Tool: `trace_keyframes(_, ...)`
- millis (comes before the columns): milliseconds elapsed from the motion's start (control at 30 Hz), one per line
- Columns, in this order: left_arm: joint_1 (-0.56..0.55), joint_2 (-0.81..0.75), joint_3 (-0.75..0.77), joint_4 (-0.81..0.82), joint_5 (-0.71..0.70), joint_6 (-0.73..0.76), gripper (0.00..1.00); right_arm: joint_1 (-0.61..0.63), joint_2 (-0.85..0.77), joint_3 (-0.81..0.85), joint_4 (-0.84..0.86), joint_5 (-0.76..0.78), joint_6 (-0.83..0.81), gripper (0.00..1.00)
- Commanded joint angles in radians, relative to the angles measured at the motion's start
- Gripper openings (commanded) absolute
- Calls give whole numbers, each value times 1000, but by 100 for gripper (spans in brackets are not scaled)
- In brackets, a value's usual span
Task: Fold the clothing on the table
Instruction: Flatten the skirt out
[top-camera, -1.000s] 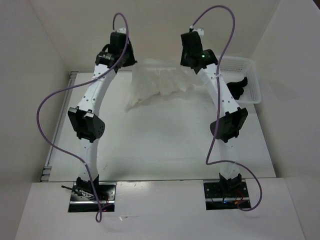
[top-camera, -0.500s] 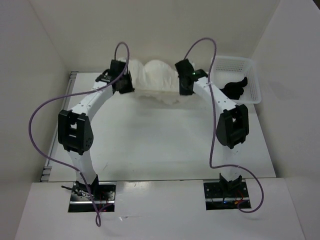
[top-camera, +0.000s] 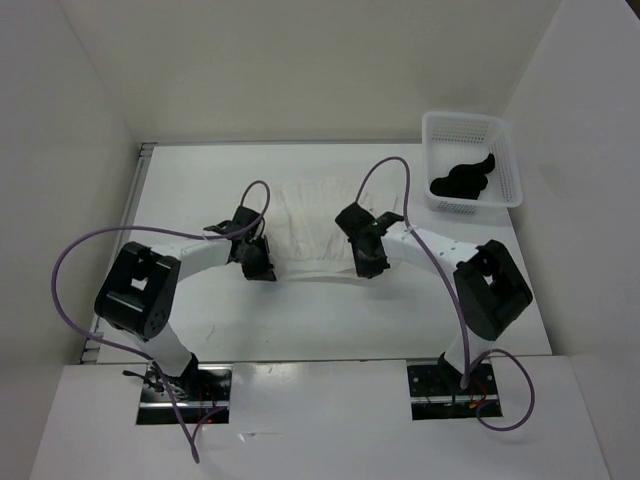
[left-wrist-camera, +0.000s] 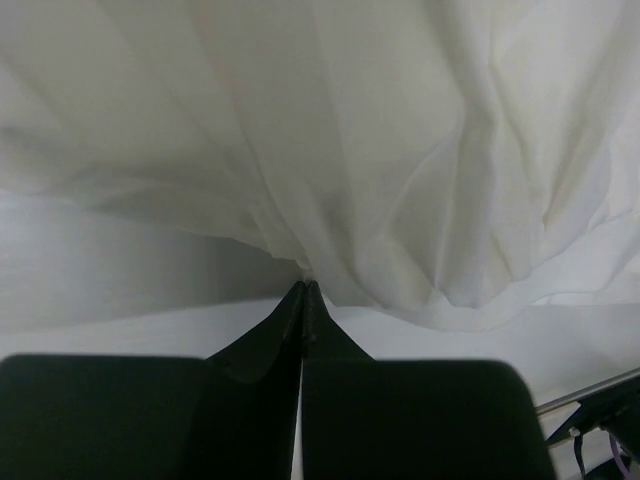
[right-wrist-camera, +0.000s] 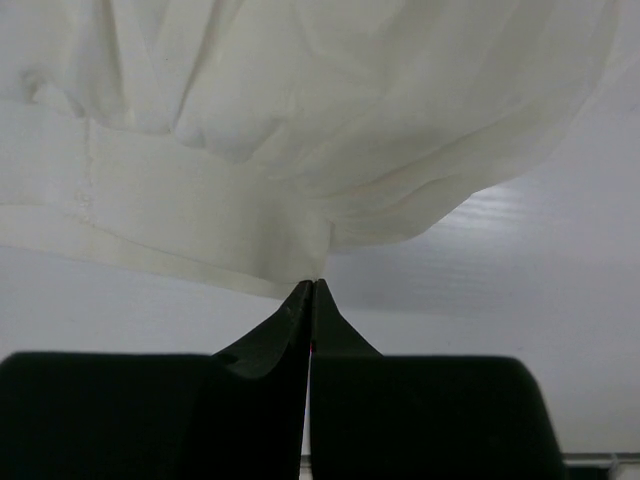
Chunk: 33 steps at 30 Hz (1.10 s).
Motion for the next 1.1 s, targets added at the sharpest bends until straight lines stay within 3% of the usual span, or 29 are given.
trace_keyframes(0,-34,-52,-47,10,17,-38,0,48,-32,-57,-10,-21,73,0)
trace_keyframes(167,-45,-135,-91,-44,8,-38,0,86,-41,-34,-61,-32,103,15)
trace_keyframes(233,-45,-161,-100,-70,-1,-38,0,97,-41,-16,-93,-32,103,26)
trace_keyframes(367,-45,-253,-101,-117,-10,-38,15,97,-94,18,-127,-36,112,31)
trace_keyframes(500,-45,-342,-78,-174,-10,-38,46,97,-147,78,-194,-46,112,34)
trace_keyframes(533,-45,-383,-65,-183,-20,-38,61,97,-160,87,-194,-37,123,36)
trace_keyframes(667,-45,-457,-56,-194,-20,-61,89,97,-213,99,-176,-36,161,45)
trace_keyframes(767,-22,-493,-105,-124,64,-84,99,19,-240,37,-98,-122,181,48)
trace_keyframes(900,20,-555,-189,-38,120,-152,99,-69,-341,-84,73,-297,257,47)
trace_keyframes(1067,20,-693,-324,86,111,-297,87,-164,-449,-218,141,-328,385,48)
